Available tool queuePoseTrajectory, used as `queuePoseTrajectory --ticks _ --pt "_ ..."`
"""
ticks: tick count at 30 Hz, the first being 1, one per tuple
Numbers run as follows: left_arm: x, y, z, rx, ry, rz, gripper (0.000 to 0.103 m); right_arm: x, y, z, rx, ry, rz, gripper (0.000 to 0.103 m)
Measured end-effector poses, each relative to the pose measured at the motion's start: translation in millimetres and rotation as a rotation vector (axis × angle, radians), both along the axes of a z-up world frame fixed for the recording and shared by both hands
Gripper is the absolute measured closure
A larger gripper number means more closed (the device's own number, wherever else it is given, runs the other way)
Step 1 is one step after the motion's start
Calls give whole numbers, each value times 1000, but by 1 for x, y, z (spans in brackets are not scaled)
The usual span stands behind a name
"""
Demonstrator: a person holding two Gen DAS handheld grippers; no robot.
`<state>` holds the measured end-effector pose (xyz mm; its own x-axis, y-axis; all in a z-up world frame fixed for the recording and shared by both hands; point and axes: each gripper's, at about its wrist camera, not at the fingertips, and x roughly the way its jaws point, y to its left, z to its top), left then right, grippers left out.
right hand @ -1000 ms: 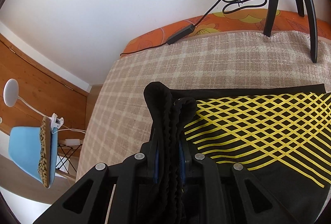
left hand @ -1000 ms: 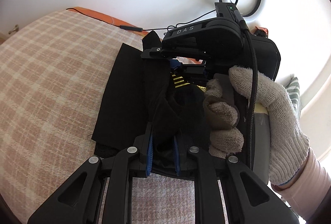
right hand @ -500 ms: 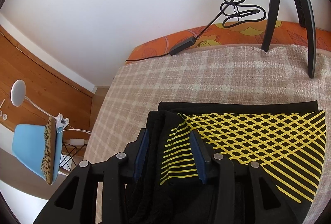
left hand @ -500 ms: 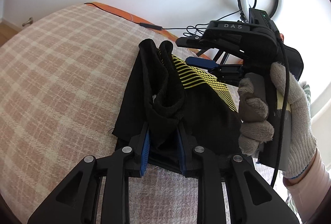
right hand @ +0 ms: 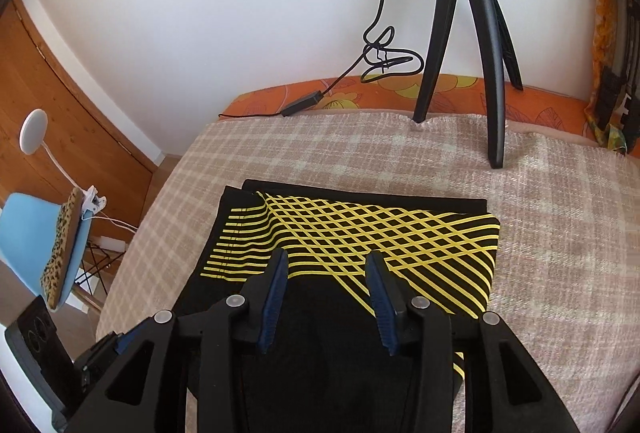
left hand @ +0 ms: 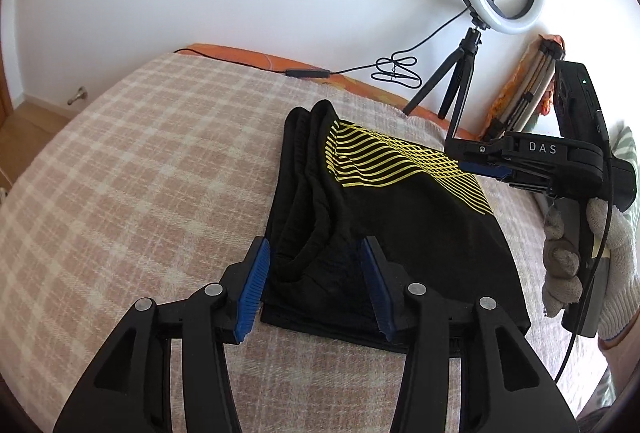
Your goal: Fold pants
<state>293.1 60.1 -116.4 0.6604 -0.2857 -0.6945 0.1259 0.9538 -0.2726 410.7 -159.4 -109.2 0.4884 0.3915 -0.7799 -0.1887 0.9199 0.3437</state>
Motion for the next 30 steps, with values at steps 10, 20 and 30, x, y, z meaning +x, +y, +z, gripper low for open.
queuePoseTrajectory --ticks 10,20,30 --pt "29 13 -32 26 106 47 53 5 -12 -30 -129 5 22 61" --pt "22 28 -20 -43 92 64 51 3 -36 -29 -23 38 -23 61" --pt "54 11 11 -46 117 -74 38 -16 -69 -19 35 28 -44 33"
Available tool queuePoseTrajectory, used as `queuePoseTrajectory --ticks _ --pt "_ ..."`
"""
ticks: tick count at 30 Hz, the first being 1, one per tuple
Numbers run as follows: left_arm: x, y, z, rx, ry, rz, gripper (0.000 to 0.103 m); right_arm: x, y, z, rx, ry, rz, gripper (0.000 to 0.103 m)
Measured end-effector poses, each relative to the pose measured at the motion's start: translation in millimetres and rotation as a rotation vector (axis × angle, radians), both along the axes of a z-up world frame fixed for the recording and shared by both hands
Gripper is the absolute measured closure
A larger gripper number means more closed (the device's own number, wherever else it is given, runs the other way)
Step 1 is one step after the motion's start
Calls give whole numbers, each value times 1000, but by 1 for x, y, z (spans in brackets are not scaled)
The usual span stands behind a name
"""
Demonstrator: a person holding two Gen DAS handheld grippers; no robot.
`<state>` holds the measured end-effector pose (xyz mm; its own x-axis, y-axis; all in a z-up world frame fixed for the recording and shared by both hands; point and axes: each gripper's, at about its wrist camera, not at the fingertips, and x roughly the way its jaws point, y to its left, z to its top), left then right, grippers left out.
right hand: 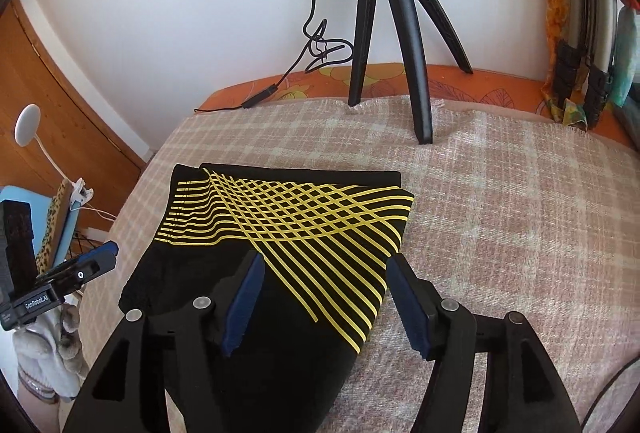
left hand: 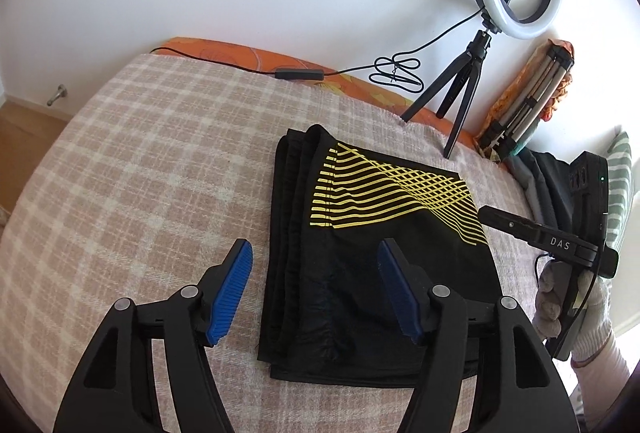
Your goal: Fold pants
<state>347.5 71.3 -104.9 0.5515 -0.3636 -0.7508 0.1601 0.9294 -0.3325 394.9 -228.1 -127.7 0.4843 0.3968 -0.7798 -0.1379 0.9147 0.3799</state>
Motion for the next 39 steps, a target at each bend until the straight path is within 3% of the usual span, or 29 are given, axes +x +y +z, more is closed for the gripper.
queuePoseTrajectory --ticks 3,9,19,29,32,35,39 --pt "20 -8 -4 -11 42 -36 37 2 -11 -9 41 21 -17 32" --pt "64 -17 -17 41 79 -38 37 9 -25 -23 121 51 -1 32" --pt "105 -9 -43 -52 158 -35 37 25 -34 -29 183 66 23 32" --pt "116 6 -51 -132 157 -40 37 18 -67 -31 287 72 19 32" --pt "116 14 -54 -204 158 -32 39 21 -68 -33 348 80 28 34" --pt "114 14 -55 -214 144 -45 39 26 -61 -33 357 72 58 37" --pt "111 4 -56 -194 128 -71 57 35 -48 -35 366 68 74 44"
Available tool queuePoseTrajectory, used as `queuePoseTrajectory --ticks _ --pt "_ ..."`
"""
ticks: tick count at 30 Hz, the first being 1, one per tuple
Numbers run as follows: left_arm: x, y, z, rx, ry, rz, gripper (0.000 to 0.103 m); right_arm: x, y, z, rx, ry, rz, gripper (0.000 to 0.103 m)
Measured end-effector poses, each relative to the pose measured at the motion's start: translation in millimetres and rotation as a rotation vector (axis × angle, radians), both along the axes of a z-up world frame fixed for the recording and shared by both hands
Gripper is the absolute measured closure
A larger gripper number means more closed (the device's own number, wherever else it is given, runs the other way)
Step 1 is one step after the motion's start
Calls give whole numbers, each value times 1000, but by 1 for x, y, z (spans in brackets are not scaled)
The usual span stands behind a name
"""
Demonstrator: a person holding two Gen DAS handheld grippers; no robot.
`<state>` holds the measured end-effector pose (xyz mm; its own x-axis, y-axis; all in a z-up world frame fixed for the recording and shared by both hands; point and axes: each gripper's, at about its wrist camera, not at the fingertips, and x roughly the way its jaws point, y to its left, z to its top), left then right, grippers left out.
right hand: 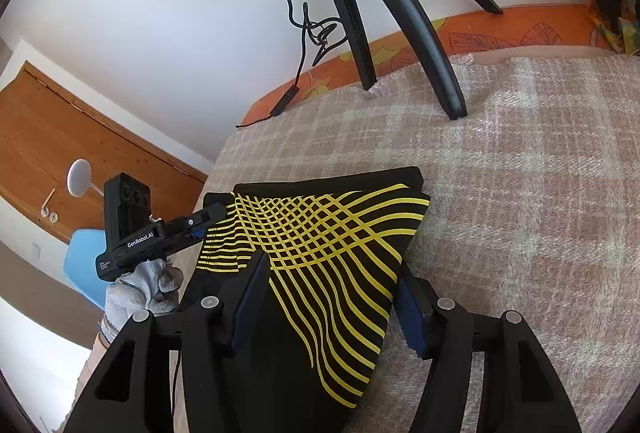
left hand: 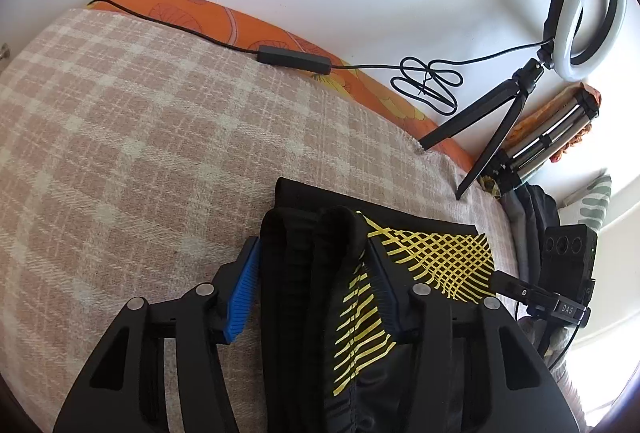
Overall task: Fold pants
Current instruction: 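Grasp the folded shorts' edge with the left gripper and lift it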
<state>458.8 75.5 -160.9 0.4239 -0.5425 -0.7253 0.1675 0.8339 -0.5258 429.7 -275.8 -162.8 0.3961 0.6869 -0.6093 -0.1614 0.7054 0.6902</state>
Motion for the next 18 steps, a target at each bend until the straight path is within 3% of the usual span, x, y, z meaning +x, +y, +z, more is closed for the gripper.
queuePoseTrajectory --ticks 2,6,9,13,18 --pt "-1 -8 0 41 -28 -12 63 2 6 -1 -12 -2 6 56" --pt "-1 -7 -1 47 -39 -9 73 2 17 -1 -34 -13 10 63" --pt "-2 -3 -3 29 -40 -8 78 1 10 -5 3 1 2 67" --pt "-1 -4 -4 31 -45 -15 78 4 6 -9 39 12 -19 70" --pt "1 -13 -2 37 -60 -26 65 1 12 -7 5 -9 -14 70"
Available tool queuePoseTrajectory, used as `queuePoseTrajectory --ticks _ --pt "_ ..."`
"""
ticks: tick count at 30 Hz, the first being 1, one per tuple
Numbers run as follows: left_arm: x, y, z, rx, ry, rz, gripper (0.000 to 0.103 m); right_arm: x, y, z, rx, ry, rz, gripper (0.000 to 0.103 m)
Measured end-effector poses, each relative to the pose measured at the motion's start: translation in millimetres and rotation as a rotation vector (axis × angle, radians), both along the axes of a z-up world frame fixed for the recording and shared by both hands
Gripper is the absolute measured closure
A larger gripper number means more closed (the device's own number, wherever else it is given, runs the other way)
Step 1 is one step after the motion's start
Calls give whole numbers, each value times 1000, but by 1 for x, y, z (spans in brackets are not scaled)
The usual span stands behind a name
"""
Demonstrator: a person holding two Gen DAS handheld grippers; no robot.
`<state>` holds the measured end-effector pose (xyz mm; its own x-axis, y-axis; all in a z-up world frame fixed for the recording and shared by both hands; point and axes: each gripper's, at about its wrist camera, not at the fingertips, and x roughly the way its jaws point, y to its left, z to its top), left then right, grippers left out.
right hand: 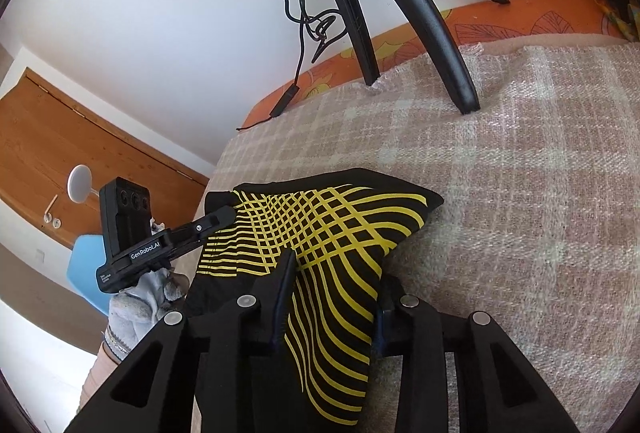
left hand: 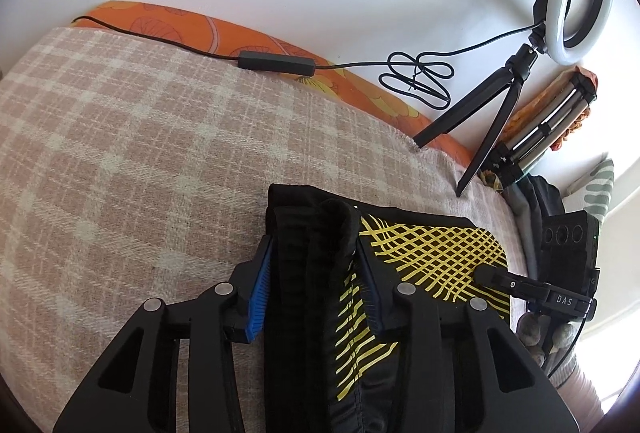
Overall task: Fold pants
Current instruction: 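Grasp the folded shorts' edge with the left gripper and lift it, then grasp the shorts with the right gripper beside the left gripper and lift together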
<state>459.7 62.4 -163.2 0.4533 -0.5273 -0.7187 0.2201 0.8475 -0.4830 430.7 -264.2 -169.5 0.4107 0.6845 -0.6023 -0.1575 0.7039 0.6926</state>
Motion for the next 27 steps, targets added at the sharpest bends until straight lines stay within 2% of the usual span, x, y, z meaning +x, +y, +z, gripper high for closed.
queuePoseTrajectory --ticks 2,3,5,8,12,15,18,21,27 --pt "-2 -6 1 52 -27 -15 67 -1 2 0 -16 -5 -3 74" --pt "-3 -10 1 73 -34 -25 78 -2 3 0 -23 -7 -4 76" --pt "-5 -13 2 87 -56 -45 81 -2 7 1 -42 -9 -8 84" --pt "-10 -17 5 112 -89 -52 86 -1 14 1 -71 -18 -7 89" --pt "-15 -27 8 192 -137 -73 87 0 21 2 -96 -26 -1 90" --pt "-6 -22 0 167 -78 -48 79 3 23 0 -78 -20 3 88" --pt "-3 -16 -1 115 -59 -40 77 4 23 -2 -67 -15 2 87" --pt "-7 -21 0 153 -81 -47 83 2 25 1 -103 -29 4 87" --pt "-20 -18 10 136 -142 -33 88 -4 45 14 -222 -95 19 95"
